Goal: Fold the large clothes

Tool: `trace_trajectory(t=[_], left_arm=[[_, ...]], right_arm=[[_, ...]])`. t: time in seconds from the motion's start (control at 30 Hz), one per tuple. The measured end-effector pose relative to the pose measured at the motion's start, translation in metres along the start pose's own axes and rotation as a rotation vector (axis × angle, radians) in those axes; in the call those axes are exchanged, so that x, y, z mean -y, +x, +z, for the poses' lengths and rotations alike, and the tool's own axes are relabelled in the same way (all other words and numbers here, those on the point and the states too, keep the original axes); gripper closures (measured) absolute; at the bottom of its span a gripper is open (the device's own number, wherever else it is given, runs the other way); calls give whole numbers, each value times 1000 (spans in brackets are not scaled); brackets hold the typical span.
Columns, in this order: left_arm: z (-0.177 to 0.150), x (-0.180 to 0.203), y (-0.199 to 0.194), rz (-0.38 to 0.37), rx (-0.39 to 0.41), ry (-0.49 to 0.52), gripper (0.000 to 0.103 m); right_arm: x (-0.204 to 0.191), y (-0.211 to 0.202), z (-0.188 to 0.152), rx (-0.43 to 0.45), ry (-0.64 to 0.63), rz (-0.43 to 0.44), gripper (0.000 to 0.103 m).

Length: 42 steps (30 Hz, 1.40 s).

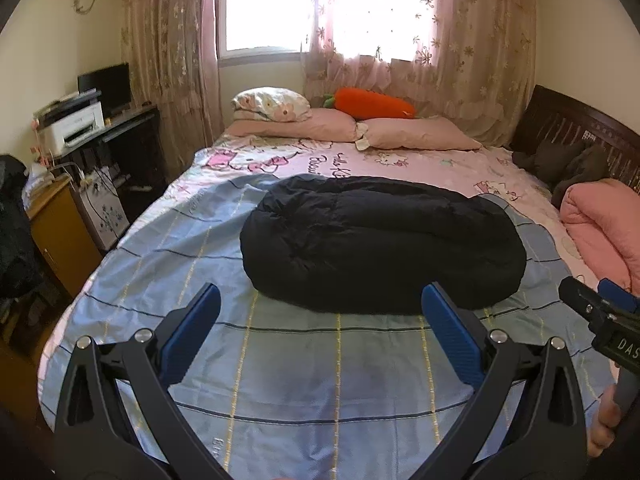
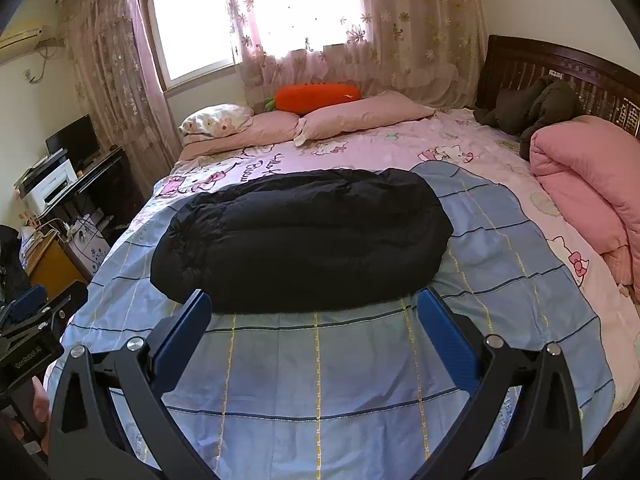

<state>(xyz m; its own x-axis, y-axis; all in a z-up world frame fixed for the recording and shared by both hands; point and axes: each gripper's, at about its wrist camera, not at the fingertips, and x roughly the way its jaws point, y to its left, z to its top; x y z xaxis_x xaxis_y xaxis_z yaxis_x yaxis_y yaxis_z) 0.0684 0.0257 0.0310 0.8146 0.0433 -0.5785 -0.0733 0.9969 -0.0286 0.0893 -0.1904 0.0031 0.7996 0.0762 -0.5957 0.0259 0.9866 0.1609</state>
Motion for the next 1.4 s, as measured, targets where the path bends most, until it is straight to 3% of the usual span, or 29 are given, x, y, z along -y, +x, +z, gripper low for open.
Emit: trace_trajectory(t=[1.4], left_arm=[[0,-4,10,24,5,28,2]], right_arm=[[-5,6,-5,-20,0,1,1]])
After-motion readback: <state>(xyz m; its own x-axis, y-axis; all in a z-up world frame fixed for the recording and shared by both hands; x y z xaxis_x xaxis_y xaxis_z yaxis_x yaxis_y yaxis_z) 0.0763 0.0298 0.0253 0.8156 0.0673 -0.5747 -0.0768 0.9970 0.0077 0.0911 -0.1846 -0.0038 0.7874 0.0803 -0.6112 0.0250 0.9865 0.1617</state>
